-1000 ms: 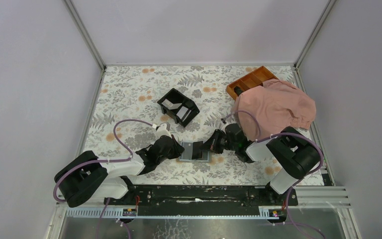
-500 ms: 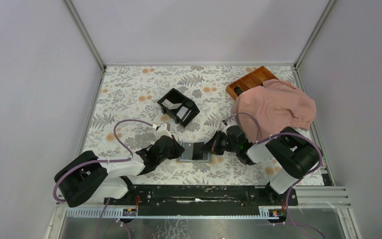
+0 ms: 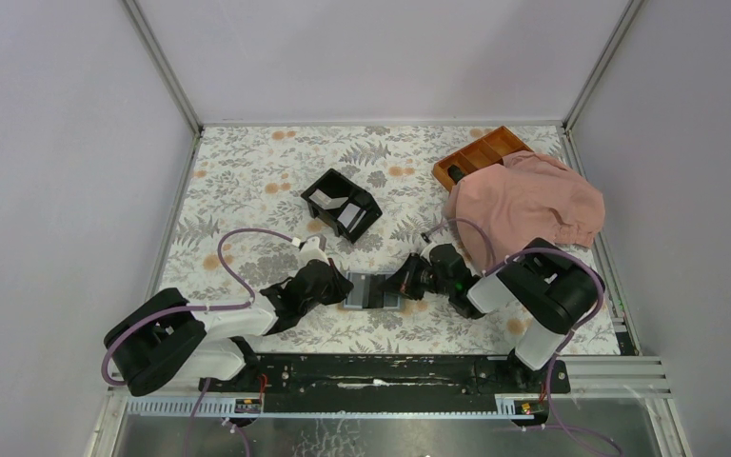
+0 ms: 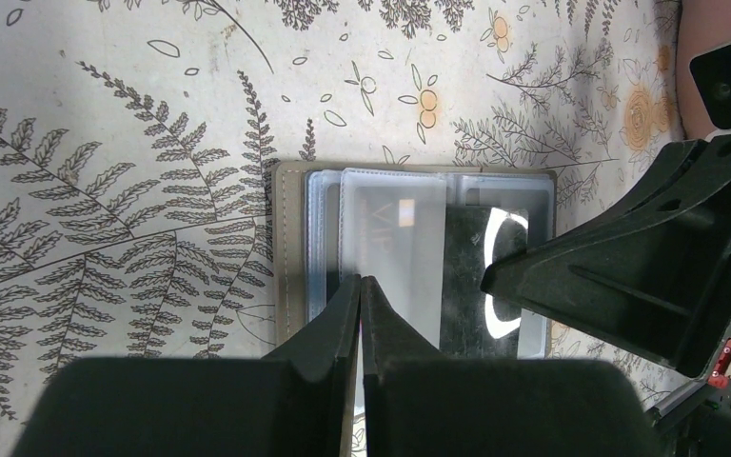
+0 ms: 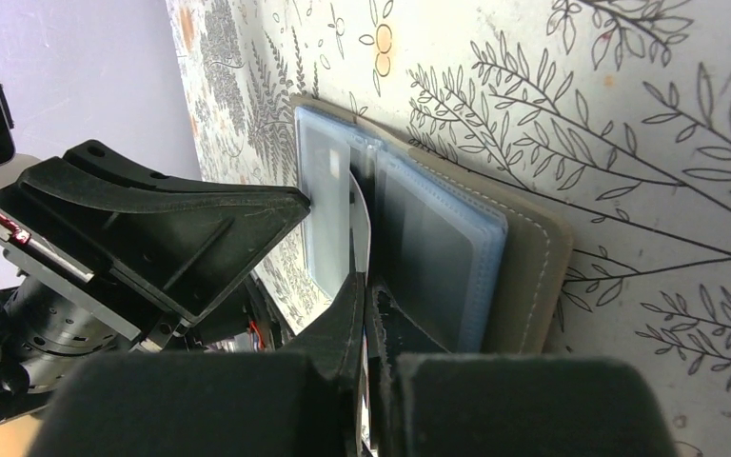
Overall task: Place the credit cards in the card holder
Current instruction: Insert the credit card into the card holder.
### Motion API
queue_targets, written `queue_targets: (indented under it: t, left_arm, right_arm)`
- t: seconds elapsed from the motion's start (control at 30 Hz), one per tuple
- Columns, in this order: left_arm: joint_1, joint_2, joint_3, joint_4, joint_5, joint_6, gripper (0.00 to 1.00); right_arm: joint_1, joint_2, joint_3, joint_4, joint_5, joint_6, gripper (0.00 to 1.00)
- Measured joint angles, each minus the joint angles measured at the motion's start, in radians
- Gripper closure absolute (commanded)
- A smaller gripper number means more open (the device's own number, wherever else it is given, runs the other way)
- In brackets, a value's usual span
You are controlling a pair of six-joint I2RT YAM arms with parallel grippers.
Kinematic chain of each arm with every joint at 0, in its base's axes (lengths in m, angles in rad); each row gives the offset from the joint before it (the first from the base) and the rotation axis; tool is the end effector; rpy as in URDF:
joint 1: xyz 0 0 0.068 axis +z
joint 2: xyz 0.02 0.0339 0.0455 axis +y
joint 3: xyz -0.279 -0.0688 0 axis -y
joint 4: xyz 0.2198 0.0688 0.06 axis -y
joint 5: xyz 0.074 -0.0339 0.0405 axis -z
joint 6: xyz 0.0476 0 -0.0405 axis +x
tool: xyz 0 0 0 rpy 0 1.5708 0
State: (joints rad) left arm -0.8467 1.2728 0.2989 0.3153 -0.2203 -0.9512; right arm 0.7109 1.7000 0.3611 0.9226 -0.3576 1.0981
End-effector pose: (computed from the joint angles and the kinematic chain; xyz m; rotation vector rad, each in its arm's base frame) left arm 0.1446 -0.1478 0.1584 -0.2460 2.3020 -0.7285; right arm 0.1962 0.1910 0.1421 0.1758 2.2960 1.4263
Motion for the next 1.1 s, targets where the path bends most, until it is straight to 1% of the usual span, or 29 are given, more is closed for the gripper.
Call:
queue_targets:
  t: [0.1, 0.33, 0.53, 0.87, 1.1]
  left_arm:
    - [-0.002, 0.0, 0.0, 0.0, -0.002, 0.0, 0.94]
    - [-0.005, -0.013, 0.0, -0.015, -0.005, -0.002, 0.81]
    - [-0.006, -0.064, 0.0, -0.084, -0.01, -0.001, 0.75]
    - [-0.006, -0.127, 0.0, -0.17, -0.055, 0.0, 0.68]
    - [-0.006, -0.175, -0.027, -0.198, -0.113, -0.002, 0.66]
  right_arm:
    - [0.003, 0.014, 0.0, 0.016, 0.0, 0.004, 1.0]
    - [0.005, 0.019, 0.0, 0.031, 0.005, 0.006, 1.0]
    - [0.008, 0.021, 0.019, 0.023, 0.009, 0.0, 1.0]
    - [0.009, 0.035, 0.035, 0.013, 0.016, -0.002, 1.0]
    - [0.009, 0.037, 0.035, 0.014, 0.016, -0.002, 1.0]
